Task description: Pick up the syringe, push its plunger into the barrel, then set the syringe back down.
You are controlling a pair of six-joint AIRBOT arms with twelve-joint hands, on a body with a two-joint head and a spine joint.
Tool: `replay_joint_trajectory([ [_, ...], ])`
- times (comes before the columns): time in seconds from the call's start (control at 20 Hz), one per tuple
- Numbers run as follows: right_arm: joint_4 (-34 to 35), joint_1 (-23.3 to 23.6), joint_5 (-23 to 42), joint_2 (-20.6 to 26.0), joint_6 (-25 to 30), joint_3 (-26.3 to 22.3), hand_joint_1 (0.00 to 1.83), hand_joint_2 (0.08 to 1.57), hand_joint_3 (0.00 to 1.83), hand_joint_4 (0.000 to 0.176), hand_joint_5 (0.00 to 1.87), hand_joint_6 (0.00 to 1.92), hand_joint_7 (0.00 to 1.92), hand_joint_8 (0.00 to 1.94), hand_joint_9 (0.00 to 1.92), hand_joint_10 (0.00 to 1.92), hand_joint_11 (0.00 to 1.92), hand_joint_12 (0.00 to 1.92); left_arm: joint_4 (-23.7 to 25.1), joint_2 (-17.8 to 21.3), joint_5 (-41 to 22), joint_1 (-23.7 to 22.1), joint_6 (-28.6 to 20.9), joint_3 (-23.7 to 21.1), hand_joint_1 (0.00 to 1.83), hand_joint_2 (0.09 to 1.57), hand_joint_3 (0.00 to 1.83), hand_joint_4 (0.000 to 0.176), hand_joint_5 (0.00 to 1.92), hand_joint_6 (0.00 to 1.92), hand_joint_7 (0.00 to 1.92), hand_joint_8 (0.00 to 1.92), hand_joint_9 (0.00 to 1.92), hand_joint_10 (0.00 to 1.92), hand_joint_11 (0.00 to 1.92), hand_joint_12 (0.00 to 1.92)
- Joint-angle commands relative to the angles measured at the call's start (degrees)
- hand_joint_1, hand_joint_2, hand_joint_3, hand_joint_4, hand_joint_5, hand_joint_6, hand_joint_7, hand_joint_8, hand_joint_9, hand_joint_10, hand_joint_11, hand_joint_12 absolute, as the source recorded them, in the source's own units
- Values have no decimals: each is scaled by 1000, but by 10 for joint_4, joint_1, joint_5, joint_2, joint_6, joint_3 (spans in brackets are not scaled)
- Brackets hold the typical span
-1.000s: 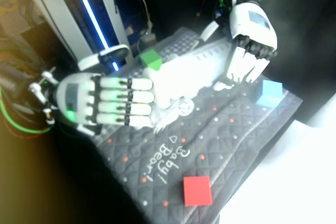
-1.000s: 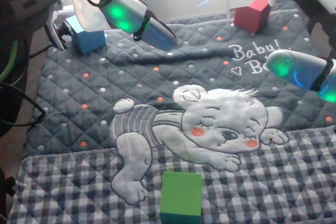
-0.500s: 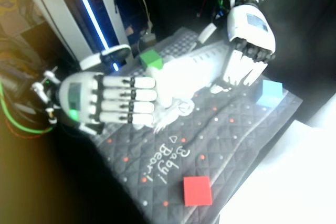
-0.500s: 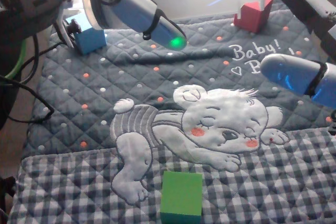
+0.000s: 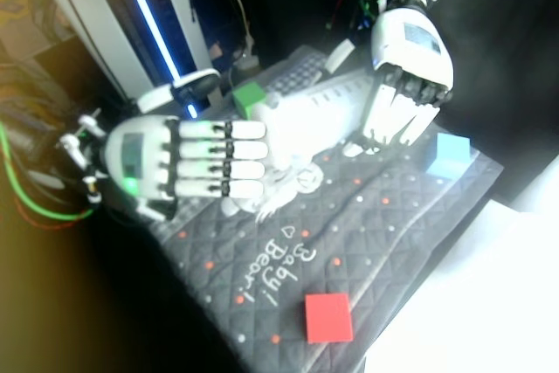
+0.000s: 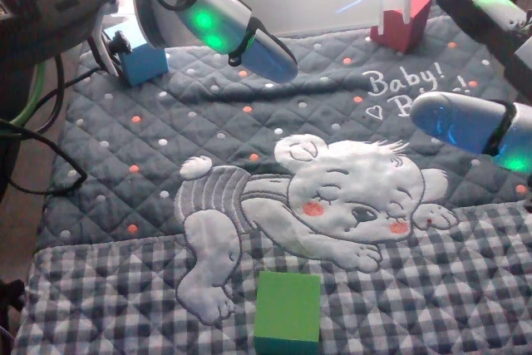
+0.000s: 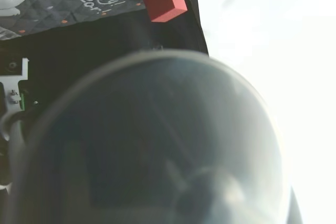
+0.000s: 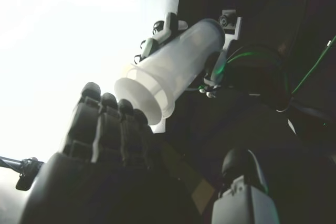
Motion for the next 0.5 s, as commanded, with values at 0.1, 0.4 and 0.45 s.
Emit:
replay_joint_trajectory([
  [0.1, -22, 7, 59, 16, 5, -2, 68, 1046, 11, 0, 52, 0, 4, 0, 0, 0, 16, 27, -15, 6, -61, -3, -12, -2, 1382, 1170, 44, 0, 1411, 1921, 1567, 1921, 1640, 1921, 1666, 1921],
  [0.4, -33, 7, 41, 58, -3, -2, 123, 973, 0, 0, 73, 5, 50, 9, 21, 5, 45, 43, -6, 15, -50, 14, -25, -1, 1414, 1215, 33, 0, 1292, 1921, 1509, 1921, 1595, 1921, 1635, 1921],
  [0.45, -36, 7, 39, 65, -5, -2, 138, 973, 0, 0, 73, 4, 50, 7, 19, 3, 42, 42, -5, 15, -50, 17, -29, 0, 1415, 1214, 13, 0, 1293, 1921, 1501, 1921, 1598, 1921, 1639, 1921],
])
